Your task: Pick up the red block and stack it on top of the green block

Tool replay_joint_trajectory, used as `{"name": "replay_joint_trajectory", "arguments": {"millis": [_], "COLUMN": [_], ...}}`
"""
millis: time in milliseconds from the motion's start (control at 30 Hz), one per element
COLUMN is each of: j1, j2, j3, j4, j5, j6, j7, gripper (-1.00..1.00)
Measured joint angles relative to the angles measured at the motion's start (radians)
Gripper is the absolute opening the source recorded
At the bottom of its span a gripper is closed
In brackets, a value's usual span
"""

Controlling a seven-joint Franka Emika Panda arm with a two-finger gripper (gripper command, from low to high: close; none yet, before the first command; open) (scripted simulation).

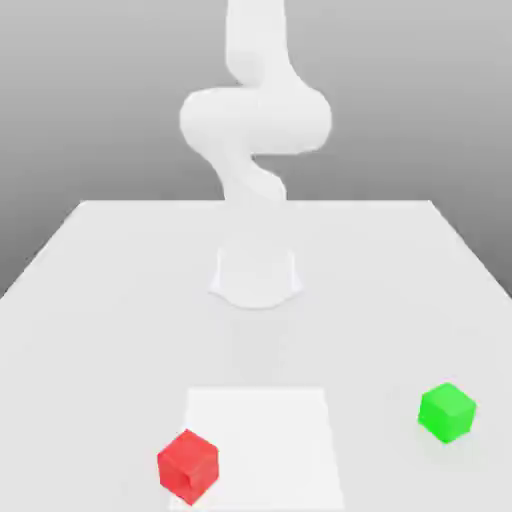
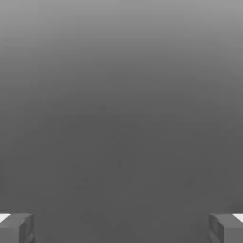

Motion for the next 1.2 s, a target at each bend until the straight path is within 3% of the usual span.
{"name": "replay_joint_trajectory", "arguments": {"millis": [267,533,733,900,1067,1100,1200], "j1": [0.128,0.191,0.178,0.151,0.089,0.076,0.076], "j2": [0.277,0.552,0.750,0.898,1.065,1.092,1.092], "j3": [-0.164,-0.262,-0.276,-0.281,-0.204,-0.187,-0.187], "j4": [-0.054,-0.106,-0.146,-0.181,-0.160,-0.155,-0.155], "j5": [0.077,0.174,0.204,0.156,0.249,0.270,0.270], "j6": [0.102,0.199,0.276,0.350,0.476,0.497,0.495], "j7": [-0.355,-0.718,-0.958,-1.102,-1.202,-1.218,-1.218], "gripper": [0.00,0.00,0.00,0.00,0.00,-1.00,-1.00]}}
